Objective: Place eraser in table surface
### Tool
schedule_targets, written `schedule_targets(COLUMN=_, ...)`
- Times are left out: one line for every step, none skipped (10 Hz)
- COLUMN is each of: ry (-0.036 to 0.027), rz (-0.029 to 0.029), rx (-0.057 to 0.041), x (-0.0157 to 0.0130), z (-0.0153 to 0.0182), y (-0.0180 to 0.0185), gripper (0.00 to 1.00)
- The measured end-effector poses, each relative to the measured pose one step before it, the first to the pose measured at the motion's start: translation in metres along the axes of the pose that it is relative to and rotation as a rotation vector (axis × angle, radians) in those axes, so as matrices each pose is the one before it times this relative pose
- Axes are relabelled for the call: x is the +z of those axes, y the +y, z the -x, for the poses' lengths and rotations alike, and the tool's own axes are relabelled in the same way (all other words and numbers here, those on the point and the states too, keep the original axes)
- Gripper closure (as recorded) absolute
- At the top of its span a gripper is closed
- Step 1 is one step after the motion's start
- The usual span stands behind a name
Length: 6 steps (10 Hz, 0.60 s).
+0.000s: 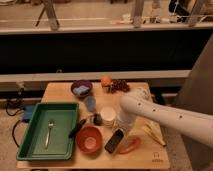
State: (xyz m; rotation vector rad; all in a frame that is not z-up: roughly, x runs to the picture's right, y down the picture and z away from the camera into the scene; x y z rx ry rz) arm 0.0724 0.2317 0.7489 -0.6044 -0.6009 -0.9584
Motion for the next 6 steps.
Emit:
schedule_targets(ry=0.00068, rz=0.00970, rx=-0.00320, x=0.00306, z=-0.00199, y=-0.00104, gripper=0.32)
schedule_targets(ry=-0.00070, rz=0.00570, rx=0.00205, x=0.00157, z=-0.00126, y=0.00038, gripper=0.25)
schedule_targets(ry=-0.00028, rz=0.00926, rx=0.00672, x=0.00132, z=-0.00219, y=0.00169, gripper=0.20)
schedule_targets(ry=0.00031, rz=0.00452, rx=0.00562, x=0.00066, z=-0.00140, y=0.00103, gripper=0.21)
schedule_targets(ry=0.00445, rz=-0.01457, rx=0.01587, x=-0.00435, z=-0.00638, y=0.00188, gripper=0.28)
schedule_targets(ry=0.00340, rz=-0.01484, rx=0.01647, x=-0.00871, z=-0.00820, y=0.00364, gripper=0.38)
